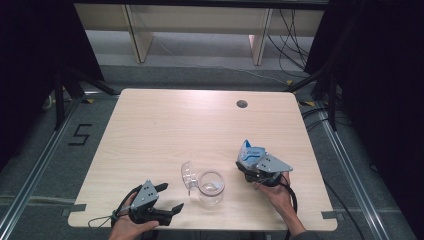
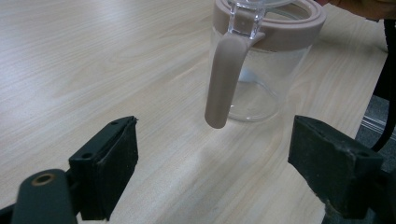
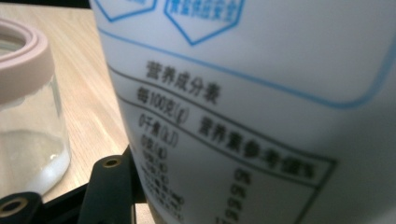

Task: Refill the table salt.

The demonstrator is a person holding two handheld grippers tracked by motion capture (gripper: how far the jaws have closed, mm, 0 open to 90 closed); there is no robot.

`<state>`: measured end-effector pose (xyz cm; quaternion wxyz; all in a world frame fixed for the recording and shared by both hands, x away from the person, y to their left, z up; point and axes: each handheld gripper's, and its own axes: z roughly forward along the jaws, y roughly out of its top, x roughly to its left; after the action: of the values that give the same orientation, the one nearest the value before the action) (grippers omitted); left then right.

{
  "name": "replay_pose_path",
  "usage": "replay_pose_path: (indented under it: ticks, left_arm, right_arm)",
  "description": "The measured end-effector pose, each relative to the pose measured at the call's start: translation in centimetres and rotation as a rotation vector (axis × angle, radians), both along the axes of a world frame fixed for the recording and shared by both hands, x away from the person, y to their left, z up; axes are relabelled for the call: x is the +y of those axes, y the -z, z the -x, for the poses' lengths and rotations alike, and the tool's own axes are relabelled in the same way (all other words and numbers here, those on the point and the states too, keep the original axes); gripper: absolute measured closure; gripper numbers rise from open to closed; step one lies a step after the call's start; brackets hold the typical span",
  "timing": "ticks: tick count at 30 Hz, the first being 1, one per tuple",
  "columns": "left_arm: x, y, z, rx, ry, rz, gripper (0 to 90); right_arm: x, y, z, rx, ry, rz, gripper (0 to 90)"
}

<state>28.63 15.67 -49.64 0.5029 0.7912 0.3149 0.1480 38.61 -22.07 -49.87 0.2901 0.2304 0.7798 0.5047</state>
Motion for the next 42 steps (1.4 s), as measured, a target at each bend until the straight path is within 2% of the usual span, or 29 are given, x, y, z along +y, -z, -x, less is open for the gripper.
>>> replay_pose_path:
  ticks: [1,4,5,6,7,8,16,18,23,24,26,29,32,34,35,36,39,42]
  left_arm:
    - [0.0,0.0,0.0,0.000,-0.002,-0.002,15.3]
    - [0.1,0.0,0.0,-0.005,0.001,-0.008,15.3]
    - [0.0,0.0,0.1,0.014,-0.014,0.006,15.3]
    - [0.0,0.0,0.1,0.014,-0.014,0.006,15.3]
    - [0.0,0.0,0.1,0.014,-0.014,0.008,15.3]
    - [0.0,0.0,0.1,0.011,-0.014,0.006,15.3]
    - [0.1,0.0,0.0,0.000,-0.003,0.000,15.3]
    - [0.1,0.0,0.0,0.000,-0.004,0.000,15.3]
    - [0.1,0.0,0.0,0.000,-0.005,0.003,15.3]
    - [0.1,-0.1,0.1,0.000,-0.008,-0.010,15.3]
    - [0.0,0.0,0.1,0.015,-0.016,0.009,15.3]
    - [0.0,0.0,0.2,0.015,-0.017,0.007,15.3]
    - [0.1,0.0,0.1,0.002,-0.008,-0.010,15.3]
    - [0.1,0.0,0.1,0.001,-0.007,-0.010,15.3]
    - [0.2,0.0,0.1,0.002,-0.007,-0.011,15.3]
    - [0.2,0.0,0.1,0.001,-0.007,-0.011,15.3]
    - [0.2,0.0,0.1,0.001,-0.008,-0.008,15.3]
    - [0.2,0.0,0.0,0.002,-0.005,0.001,15.3]
  right_arm:
    - [0.2,-0.1,0.0,-0.016,-0.009,0.034,43.0]
    - [0.6,-0.5,0.2,-0.033,-0.015,0.041,43.1]
    - [0.7,-0.6,0.1,-0.050,-0.022,0.047,43.2]
    - [0.7,-0.6,0.1,-0.050,-0.022,0.047,43.2]
    - [1.0,-0.9,0.2,-0.065,-0.018,0.057,43.2]
    - [1.0,-1.0,0.0,-0.099,-0.033,0.068,43.1]
    - [1.9,-1.0,0.5,-0.117,-0.056,0.129,43.2]
    - [1.9,-1.0,0.6,-0.117,-0.050,0.125,43.2]
    - [2.1,-1.5,0.8,-0.177,-0.054,0.184,43.2]
    - [2.1,-1.5,0.8,-0.177,-0.054,0.184,43.2]
    - [2.3,-1.6,1.0,-0.186,-0.051,0.191,43.3]
    - [2.7,-1.8,1.1,-0.233,-0.047,0.237,43.3]
    - [3.0,-1.8,1.3,-0.239,-0.052,0.243,43.3]
    - [3.2,-1.9,1.4,-0.273,-0.051,0.279,43.4]
    - [3.4,-1.9,1.5,-0.267,-0.055,0.276,43.4]
    - [3.5,-1.9,1.5,-0.287,-0.056,0.299,43.4]
    - [3.6,-2.0,1.7,-0.307,-0.051,0.322,43.4]
    - [4.0,-2.0,1.9,-0.339,-0.055,0.368,43.4]
